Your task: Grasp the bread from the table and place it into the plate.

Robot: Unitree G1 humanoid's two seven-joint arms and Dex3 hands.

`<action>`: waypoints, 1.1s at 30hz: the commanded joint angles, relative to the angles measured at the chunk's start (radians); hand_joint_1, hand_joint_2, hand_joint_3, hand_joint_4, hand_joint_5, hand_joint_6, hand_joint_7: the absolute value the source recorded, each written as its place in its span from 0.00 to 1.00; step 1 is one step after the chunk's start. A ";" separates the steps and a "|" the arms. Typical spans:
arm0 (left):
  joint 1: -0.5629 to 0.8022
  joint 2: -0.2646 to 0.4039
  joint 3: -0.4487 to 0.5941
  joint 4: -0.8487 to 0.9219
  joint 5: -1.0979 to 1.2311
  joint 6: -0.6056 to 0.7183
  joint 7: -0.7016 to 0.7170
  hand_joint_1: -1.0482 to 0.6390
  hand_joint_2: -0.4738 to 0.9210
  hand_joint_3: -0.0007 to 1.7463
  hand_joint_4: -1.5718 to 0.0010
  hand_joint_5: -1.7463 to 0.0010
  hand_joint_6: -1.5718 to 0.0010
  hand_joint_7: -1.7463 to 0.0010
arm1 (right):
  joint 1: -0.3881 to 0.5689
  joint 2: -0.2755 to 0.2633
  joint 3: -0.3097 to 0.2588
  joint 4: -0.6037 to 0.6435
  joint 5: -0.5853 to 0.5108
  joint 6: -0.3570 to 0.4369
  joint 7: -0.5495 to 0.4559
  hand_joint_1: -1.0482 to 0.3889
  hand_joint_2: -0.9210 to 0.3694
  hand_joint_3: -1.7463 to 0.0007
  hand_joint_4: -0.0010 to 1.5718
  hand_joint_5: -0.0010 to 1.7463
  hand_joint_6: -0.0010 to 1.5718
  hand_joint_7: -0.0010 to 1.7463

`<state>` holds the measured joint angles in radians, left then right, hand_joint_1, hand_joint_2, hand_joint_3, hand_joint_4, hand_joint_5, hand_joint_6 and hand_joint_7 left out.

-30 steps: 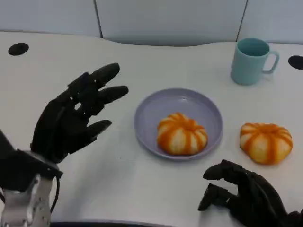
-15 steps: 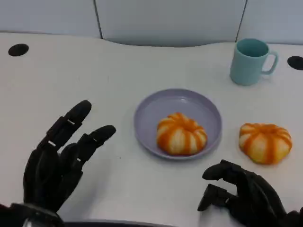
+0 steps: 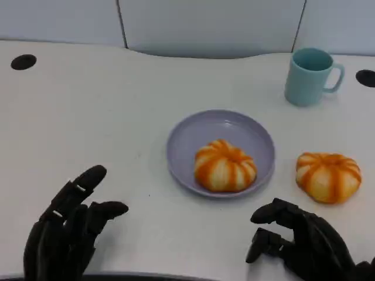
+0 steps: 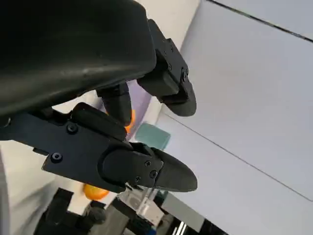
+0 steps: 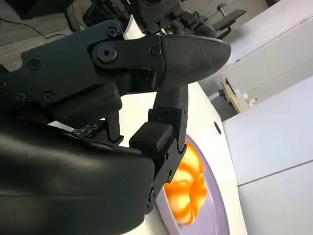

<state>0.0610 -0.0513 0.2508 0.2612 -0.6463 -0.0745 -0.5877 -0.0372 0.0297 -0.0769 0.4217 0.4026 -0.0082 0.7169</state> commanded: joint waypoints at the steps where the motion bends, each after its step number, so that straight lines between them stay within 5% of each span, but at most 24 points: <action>1: -0.020 0.001 0.034 0.061 0.020 -0.036 0.013 0.18 1.00 0.08 0.90 0.00 0.85 0.30 | 0.001 -0.018 -0.004 -0.011 -0.006 -0.007 -0.007 0.37 0.00 0.74 0.46 0.79 0.47 0.54; 20: -0.081 0.033 0.064 0.251 0.138 -0.165 0.003 0.24 1.00 0.09 0.81 0.00 0.85 0.19 | -0.012 -0.013 -0.007 0.008 -0.025 -0.068 -0.019 0.38 0.00 0.73 0.43 0.83 0.44 0.58; 24: -0.101 0.040 0.061 0.301 0.176 -0.232 -0.005 0.23 1.00 0.09 0.79 0.00 0.82 0.20 | -0.015 -0.005 -0.015 0.020 -0.009 -0.084 -0.008 0.39 0.00 0.72 0.39 0.86 0.36 0.68; 33: -0.106 0.031 0.041 0.319 0.221 -0.306 0.002 0.22 1.00 0.08 0.79 0.00 0.81 0.22 | -0.080 -0.017 -0.063 0.196 0.015 -0.124 0.065 0.39 0.00 0.73 0.40 0.80 0.36 0.64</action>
<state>-0.0415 -0.0279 0.2941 0.5727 -0.4348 -0.3536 -0.5846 -0.1055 0.0308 -0.1208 0.5793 0.4084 -0.1153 0.7655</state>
